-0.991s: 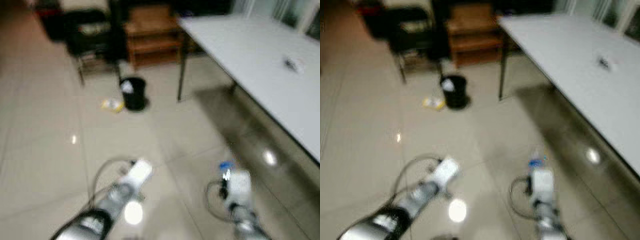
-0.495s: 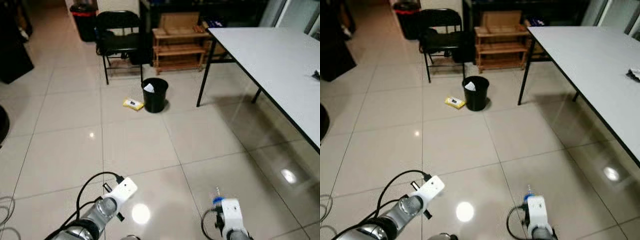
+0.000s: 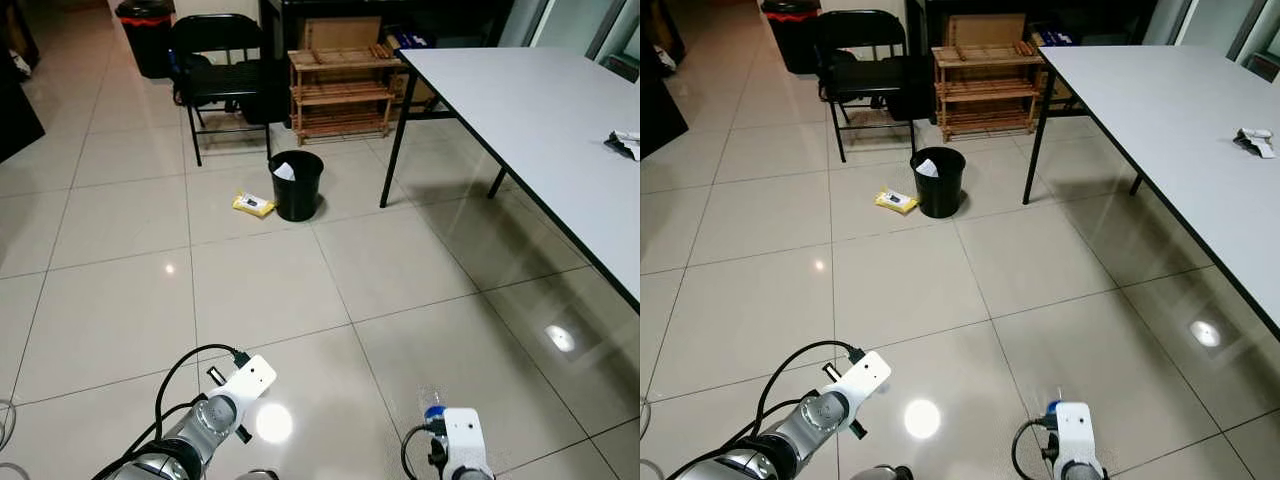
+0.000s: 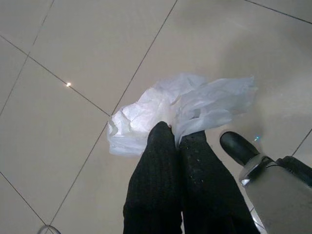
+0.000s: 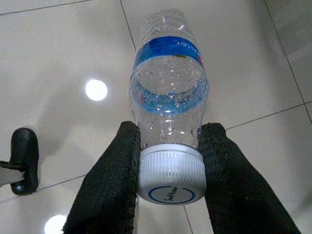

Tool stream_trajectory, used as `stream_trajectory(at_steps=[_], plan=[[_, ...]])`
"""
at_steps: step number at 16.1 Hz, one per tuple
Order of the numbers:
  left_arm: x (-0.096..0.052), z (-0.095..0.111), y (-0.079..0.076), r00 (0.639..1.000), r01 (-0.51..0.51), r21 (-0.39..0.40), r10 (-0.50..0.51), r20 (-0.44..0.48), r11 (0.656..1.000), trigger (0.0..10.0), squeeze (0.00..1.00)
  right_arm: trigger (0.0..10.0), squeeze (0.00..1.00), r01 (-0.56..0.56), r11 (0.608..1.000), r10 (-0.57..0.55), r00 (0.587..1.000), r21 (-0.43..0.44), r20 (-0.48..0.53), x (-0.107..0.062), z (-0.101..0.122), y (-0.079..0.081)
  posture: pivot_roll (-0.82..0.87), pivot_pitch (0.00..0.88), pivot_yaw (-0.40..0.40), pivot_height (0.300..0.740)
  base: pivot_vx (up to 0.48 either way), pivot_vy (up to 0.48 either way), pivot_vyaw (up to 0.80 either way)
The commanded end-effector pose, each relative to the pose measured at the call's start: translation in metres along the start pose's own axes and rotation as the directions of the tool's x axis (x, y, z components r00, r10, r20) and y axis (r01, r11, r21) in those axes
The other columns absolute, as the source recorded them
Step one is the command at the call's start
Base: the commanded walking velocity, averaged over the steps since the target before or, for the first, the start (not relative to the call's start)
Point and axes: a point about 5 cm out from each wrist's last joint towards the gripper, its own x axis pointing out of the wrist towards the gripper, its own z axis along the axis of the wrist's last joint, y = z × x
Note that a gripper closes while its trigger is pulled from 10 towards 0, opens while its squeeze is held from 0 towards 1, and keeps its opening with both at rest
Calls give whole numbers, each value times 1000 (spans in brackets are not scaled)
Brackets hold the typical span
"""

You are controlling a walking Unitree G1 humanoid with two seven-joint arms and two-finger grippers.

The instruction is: Picking trash to rubbish bin

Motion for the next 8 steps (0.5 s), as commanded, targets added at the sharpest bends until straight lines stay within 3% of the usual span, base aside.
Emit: stream_trajectory(at_steps=[1,3,8], plan=[[0,3,4,1000,-12,1,12,16,1000,10000,0,10000,0,4,1000,-4,1000,14,5,0,1,-1,53,48,-12,740,0,0,0],[0,1,3,1000,-10,12,9,14,1000,10000,0,10000,0,5,1000,-4,1000,-3,19,1,3,-2,53,48,-12,740,0,0,0],[-1,-4,3,1000,7,24,-7,6,1000,10000,0,10000,0,12,999,-11,1000,-33,18,0,2,-3,51,50,-9,740,0,0,800]])
